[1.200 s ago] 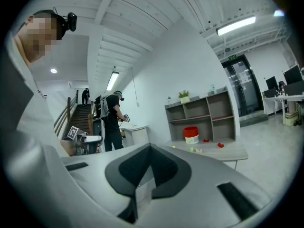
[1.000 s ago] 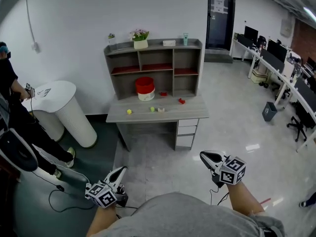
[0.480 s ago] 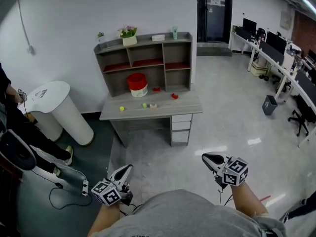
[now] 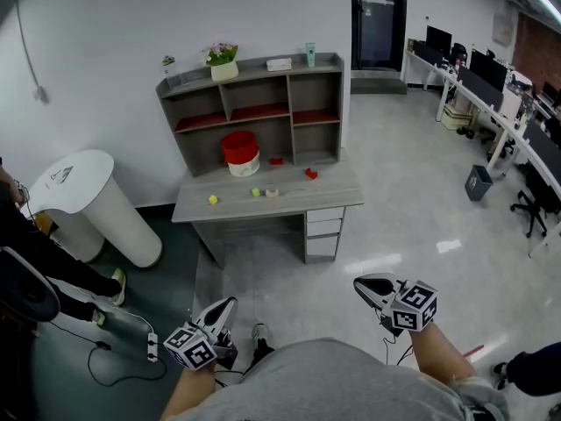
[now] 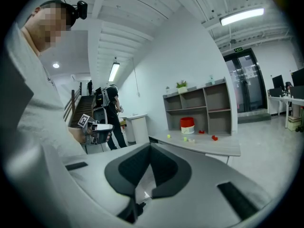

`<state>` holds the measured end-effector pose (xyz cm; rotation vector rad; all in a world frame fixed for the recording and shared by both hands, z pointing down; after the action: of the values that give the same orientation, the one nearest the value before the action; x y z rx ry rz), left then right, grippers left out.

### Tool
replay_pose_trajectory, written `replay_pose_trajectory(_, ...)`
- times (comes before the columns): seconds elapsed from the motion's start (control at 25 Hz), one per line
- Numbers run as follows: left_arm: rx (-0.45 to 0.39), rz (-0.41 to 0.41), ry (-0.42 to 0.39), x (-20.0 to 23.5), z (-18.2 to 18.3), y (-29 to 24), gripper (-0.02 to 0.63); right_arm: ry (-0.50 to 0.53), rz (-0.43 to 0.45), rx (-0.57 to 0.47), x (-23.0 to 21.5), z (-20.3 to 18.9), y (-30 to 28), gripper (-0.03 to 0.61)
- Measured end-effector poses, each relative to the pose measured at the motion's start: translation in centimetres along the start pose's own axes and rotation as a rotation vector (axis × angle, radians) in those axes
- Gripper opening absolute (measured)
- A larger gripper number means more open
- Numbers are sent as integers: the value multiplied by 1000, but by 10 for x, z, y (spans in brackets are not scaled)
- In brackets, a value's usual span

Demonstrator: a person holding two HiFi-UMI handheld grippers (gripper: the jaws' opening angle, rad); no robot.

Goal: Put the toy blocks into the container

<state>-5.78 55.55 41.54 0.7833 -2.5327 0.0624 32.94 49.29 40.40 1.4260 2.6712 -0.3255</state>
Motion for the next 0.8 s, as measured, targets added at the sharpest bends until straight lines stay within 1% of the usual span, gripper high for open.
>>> replay_pose_trajectory(0.12, 4, -25, 18, 51, 10, -17, 17, 18, -24, 16, -12, 3, -44, 16)
replay_pose_trajectory(0.24, 12, -54, 35, 110, 31, -39, 17, 1, -61, 5, -26, 13, -101, 17)
replay_pose_trajectory(0.32, 13, -72, 37, 148, 54, -53, 17, -14, -70, -5, -32, 23, -142, 17)
replay_pose_trajectory(0.48, 16, -115, 4, 218, 108, -74, 17, -3, -88, -29, -42, 51, -220, 17)
replay_pose_trajectory(0.64, 24, -132, -2, 273, 145, -87, 17, 9, -118, -42, -54, 73, -280, 17)
replay_pose_trajectory(0.8, 19, -133, 18, 314, 156, -96, 17, 9, -135, -15, -68, 80, -320, 18)
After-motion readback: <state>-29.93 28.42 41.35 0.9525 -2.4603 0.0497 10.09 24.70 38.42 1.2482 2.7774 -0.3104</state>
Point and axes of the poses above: the fingertips, and each gripper's own axes: y backward along the fingers, x to its left, z out of its top, the point moved 7 cm from there along y, backward along the fingers, and after that the axes turned 7 degrees about -x, right-handed, at the moved point
